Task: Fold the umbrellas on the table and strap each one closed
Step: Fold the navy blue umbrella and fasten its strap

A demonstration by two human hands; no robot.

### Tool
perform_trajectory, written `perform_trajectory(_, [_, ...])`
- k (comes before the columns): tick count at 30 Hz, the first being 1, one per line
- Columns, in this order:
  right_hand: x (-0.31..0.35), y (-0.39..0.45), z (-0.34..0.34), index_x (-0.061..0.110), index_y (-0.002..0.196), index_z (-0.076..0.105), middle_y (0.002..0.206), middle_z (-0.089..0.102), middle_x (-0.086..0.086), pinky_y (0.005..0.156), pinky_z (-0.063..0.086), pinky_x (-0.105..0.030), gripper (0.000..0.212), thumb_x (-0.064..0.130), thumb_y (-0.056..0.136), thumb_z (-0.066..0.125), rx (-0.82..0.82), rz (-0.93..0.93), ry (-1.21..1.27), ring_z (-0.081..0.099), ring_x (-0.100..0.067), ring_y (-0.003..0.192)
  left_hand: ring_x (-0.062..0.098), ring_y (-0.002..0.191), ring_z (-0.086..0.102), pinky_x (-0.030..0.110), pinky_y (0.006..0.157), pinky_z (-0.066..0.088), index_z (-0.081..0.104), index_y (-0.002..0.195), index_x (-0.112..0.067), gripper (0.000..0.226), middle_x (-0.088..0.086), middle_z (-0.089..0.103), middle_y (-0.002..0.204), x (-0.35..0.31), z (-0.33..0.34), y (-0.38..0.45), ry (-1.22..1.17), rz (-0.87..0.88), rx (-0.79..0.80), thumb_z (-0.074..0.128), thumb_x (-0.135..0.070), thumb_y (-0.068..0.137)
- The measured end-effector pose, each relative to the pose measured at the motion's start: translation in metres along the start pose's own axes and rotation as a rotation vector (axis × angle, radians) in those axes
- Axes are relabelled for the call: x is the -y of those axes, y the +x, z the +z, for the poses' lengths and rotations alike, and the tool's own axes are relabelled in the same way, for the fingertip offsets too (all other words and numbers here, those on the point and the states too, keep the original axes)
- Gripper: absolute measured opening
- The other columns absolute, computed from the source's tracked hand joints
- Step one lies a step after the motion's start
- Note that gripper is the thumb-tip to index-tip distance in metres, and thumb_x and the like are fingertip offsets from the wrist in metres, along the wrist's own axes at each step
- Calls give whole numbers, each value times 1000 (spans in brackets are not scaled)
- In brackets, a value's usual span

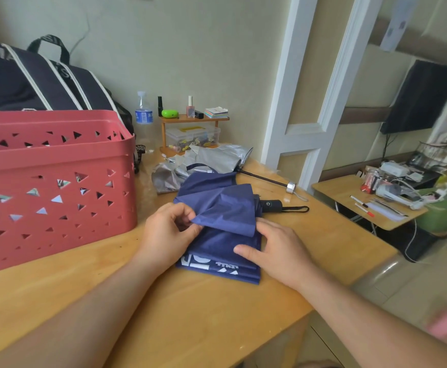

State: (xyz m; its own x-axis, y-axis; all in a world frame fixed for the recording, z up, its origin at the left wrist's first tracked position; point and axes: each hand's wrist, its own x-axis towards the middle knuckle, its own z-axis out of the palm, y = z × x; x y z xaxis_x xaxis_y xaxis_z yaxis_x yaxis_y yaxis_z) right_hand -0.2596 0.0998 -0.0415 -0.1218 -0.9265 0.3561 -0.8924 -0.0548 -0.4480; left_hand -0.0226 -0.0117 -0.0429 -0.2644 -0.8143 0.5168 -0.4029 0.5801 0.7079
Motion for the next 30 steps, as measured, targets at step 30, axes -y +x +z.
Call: perform_trajectory(30, [34,-2,-12,11,89,69,82,71,-1,77,65,-46,8,12,93,77,-60,403,920,70,-13,83,9,70,59,23,71,45,70,80,-11,35,-7,69,73,-4,-9,5,-275,-433,210,69,-42,98])
